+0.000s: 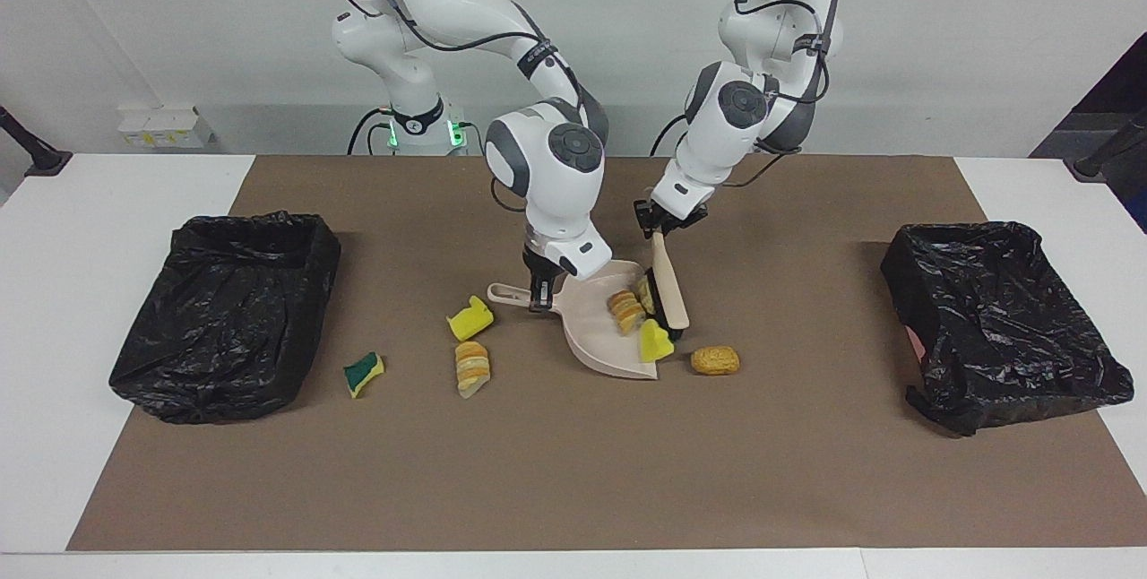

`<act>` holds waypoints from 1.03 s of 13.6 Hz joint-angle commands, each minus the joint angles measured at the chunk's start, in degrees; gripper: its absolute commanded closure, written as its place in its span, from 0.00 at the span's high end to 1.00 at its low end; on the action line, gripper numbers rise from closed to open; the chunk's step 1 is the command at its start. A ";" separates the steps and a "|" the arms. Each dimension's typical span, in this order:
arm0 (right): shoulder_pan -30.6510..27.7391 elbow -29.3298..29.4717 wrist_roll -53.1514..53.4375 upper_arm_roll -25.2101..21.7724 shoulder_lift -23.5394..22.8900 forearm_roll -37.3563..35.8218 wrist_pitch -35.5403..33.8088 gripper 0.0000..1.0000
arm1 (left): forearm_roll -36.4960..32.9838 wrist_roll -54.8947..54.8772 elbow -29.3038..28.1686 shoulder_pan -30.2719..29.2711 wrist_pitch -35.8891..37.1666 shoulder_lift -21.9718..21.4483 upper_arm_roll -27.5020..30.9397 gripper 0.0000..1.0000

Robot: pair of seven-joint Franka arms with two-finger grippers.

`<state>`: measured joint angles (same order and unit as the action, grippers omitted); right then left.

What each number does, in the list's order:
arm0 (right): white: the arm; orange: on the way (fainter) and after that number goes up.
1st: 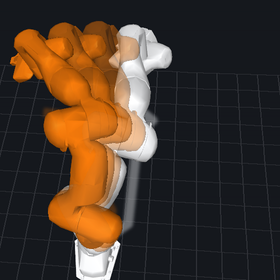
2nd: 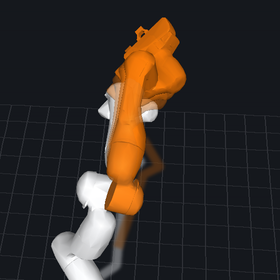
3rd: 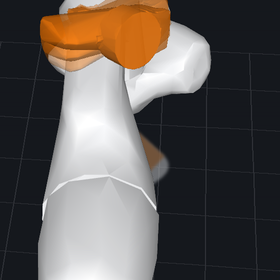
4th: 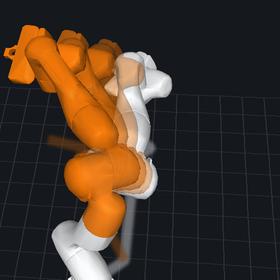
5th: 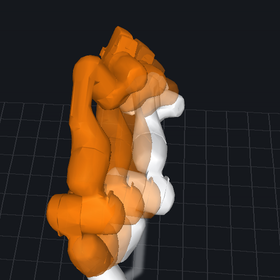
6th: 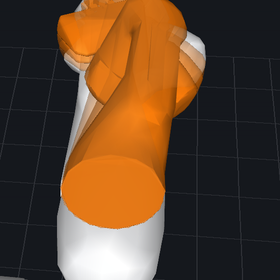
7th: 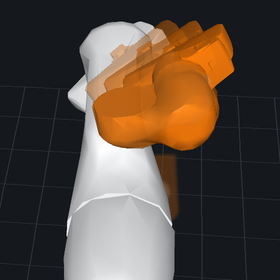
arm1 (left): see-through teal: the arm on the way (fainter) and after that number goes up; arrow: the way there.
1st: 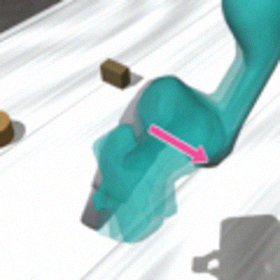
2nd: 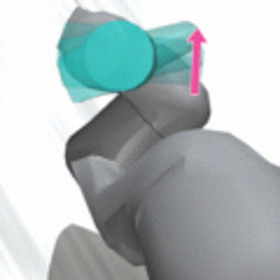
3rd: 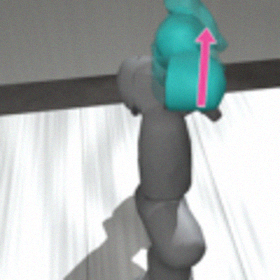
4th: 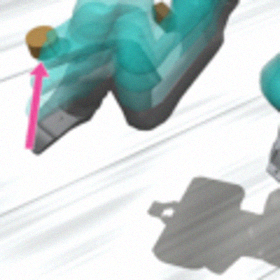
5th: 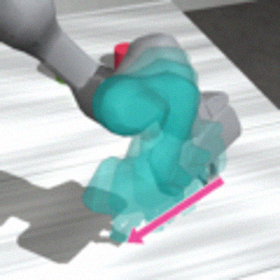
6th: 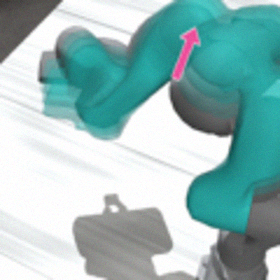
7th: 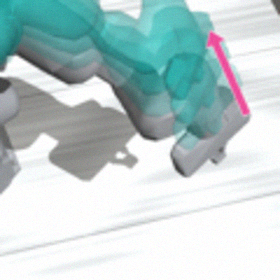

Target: Sweep and dump trash in bin

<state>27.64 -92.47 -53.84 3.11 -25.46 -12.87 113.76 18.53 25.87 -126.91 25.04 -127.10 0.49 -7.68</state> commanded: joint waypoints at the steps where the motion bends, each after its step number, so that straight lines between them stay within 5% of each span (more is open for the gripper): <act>1: 0.22 -0.35 -0.91 0.14 -0.29 -0.84 1.38 0.00 | 1.16 -3.08 4.98 0.19 7.18 -0.49 1.00 0.00; 3: 0.22 -0.35 -0.91 0.14 -0.29 -0.84 0.94 0.00 | 0.20 -8.53 7.98 -1.73 13.43 -1.37 1.44 0.00; 7: 0.04 -0.35 -0.91 0.14 -0.29 -0.84 1.03 0.00 | -17.45 -11.87 11.50 -8.58 15.66 -0.76 1.44 0.00; 11: 0.22 -0.43 -0.91 0.14 -0.29 -0.84 0.94 0.00 | -25.36 -19.81 18.87 -15.54 12.07 8.72 1.44 0.00; 14: 0.30 -0.52 -0.65 0.14 -0.29 -0.84 0.94 0.00 | -25.65 -22.71 18.54 -16.34 8.19 12.07 1.44 0.00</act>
<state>27.68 -92.47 -53.85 3.11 -25.49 -12.87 113.77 -5.77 4.02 -110.14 8.49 -117.96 10.15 -5.60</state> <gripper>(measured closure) 0.692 0.731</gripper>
